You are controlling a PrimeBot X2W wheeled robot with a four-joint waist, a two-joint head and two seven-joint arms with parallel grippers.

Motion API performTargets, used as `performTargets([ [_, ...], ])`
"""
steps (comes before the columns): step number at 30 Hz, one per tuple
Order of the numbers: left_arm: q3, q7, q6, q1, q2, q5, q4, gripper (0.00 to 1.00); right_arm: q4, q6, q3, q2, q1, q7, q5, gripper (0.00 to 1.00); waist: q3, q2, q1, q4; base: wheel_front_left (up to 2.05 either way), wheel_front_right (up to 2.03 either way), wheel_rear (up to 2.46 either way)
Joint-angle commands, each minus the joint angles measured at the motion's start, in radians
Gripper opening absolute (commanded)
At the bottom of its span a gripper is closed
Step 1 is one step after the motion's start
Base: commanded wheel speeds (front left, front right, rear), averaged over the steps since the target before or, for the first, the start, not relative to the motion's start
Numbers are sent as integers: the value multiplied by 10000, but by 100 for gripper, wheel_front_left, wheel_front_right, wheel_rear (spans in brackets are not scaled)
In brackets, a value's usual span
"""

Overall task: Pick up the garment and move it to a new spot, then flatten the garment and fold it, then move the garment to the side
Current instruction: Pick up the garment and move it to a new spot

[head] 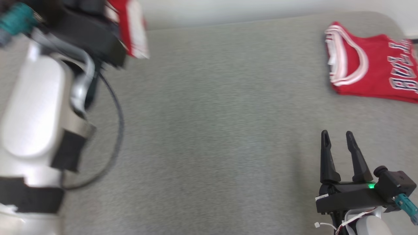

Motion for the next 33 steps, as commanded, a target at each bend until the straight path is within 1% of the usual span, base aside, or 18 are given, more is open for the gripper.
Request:
performTargets([
  [1, -82, 19, 71, 320, -119, -36, -180, 0, 55, -30, 10, 9, 15, -61, 53, 100, -175, 1, 2, -820, 0, 0, 0],
  [6, -698, 225, 217, 1608, -725, -185, -817, 0, 257, -30, -46, 13, 218, -118, 204, 100, -298, 1, 2, -1333, 0, 0, 0],
  [11, -1082, 41, 379, 3009, -1159, -391, -763, 0, 199, -30, 6, 14, 291, -126, 276, 100, -339, 1, 2, -1541, 0, 0, 0],
  [14, -1273, -159, 477, 3847, -1278, -483, -533, 0, 157, -30, 19, 15, 309, -128, 301, 100, -323, 1, 2, -1544, 0, 0, 0],
  [19, -1488, -545, 569, 5020, -1189, -469, 129, 0, 155, -30, 185, 15, 150, -129, 322, 100, -244, 1, 2, -1395, 0, 0, 0],
  [23, -1591, -815, 517, 5389, -1209, -483, 630, 0, 197, -30, 291, 12, 90, -129, 291, 100, -279, 1, 2, -1229, 0, 0, 0],
  [24, -1679, -1076, 476, 5564, -1301, -509, 868, 100, 229, -30, 291, 9, 97, -130, 233, 100, -373, 1, 2, -1068, 0, 0, 0],
  [25, -1679, -1076, 476, 5564, -1301, -509, 868, 100, 229, -30, 291, 9, 97, -130, 233, 100, -373, 1, 2, -1068, 0, 0, 0],
  [29, -1505, -1717, 433, 5602, -1409, -608, 748, 100, 273, -31, 251, 7, 254, -130, 90, 100, -760, 1, 2, -706, 0, 0, 0],
  [33, -1011, -1949, 599, 5851, -1322, -498, 191, 100, 270, -31, 111, 11, 465, -127, -55, 100, -1277, 1, 2, -293, 0, 0, 0],
])
